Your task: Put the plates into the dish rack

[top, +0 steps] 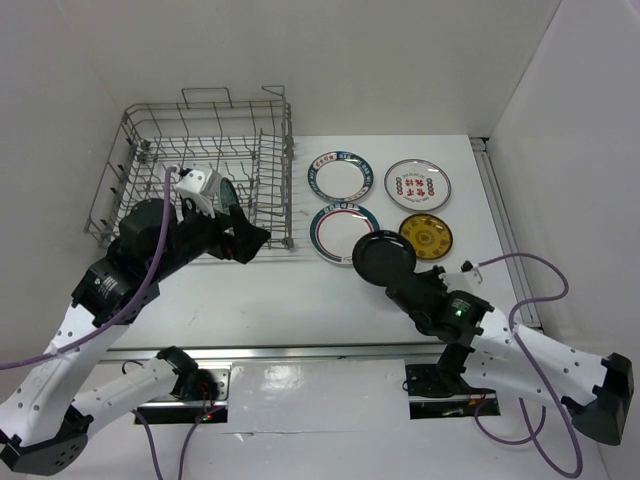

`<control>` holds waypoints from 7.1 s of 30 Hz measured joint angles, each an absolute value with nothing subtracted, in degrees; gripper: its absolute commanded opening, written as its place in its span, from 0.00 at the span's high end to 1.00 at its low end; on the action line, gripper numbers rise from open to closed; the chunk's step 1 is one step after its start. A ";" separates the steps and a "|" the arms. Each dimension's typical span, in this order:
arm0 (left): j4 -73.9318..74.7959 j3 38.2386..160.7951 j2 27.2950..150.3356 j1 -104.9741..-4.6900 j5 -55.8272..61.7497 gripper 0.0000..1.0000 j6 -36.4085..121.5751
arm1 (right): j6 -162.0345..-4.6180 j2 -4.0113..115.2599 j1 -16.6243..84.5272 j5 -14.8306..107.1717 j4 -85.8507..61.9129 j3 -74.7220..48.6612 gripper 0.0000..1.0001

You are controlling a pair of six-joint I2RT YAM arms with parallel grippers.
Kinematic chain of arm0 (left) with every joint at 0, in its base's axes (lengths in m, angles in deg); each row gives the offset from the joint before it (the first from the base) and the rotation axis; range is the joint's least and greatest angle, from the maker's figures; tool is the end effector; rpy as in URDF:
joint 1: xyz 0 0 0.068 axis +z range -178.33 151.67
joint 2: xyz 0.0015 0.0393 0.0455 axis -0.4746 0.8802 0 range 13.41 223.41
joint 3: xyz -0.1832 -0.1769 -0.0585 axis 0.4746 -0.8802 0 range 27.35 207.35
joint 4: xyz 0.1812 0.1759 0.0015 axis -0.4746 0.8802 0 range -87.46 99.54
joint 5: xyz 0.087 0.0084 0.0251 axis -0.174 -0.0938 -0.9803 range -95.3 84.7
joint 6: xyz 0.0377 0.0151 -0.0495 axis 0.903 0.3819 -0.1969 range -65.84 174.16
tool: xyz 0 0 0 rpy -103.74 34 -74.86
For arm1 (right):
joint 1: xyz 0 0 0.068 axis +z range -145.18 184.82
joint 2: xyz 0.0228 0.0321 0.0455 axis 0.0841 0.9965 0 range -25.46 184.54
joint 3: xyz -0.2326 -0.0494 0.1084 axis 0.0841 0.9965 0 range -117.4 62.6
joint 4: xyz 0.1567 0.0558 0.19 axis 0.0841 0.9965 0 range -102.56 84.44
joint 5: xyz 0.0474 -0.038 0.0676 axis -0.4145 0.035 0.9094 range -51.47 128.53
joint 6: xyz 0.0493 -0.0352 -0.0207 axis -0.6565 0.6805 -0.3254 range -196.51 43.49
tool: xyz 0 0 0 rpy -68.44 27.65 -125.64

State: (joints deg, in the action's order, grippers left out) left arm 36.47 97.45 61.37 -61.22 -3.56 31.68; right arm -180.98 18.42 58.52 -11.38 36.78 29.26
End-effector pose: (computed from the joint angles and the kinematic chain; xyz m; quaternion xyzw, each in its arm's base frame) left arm 0.1399 -0.0922 0.4197 0.0799 0.7719 -0.3034 0.5530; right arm 0.1099 0.0854 0.2126 0.4744 0.7440 0.1541 0.4446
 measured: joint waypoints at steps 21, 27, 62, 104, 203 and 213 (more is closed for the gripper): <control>33.93 97.02 68.46 -61.22 10.25 0.04 31.75 | -102.42 7.25 58.98 17.01 -28.64 38.88 1.00; 33.80 96.69 69.29 -61.22 12.46 0.10 31.81 | -100.52 10.99 58.98 19.63 -32.79 38.86 1.00; 40.08 109.58 63.98 -61.37 -27.50 1.00 31.29 | -103.17 13.26 58.98 20.66 -36.33 36.01 0.00; 25.08 97.43 88.74 -38.11 -46.97 1.00 35.31 | -102.14 16.39 56.22 24.01 -26.52 34.44 0.00; 17.43 92.84 62.29 -44.78 5.09 0.00 31.68 | -134.33 39.34 -2.09 31.17 -23.11 46.97 0.28; 17.32 92.82 61.86 -44.78 4.87 0.00 31.68 | -135.12 47.43 -2.12 29.80 -31.55 45.63 0.53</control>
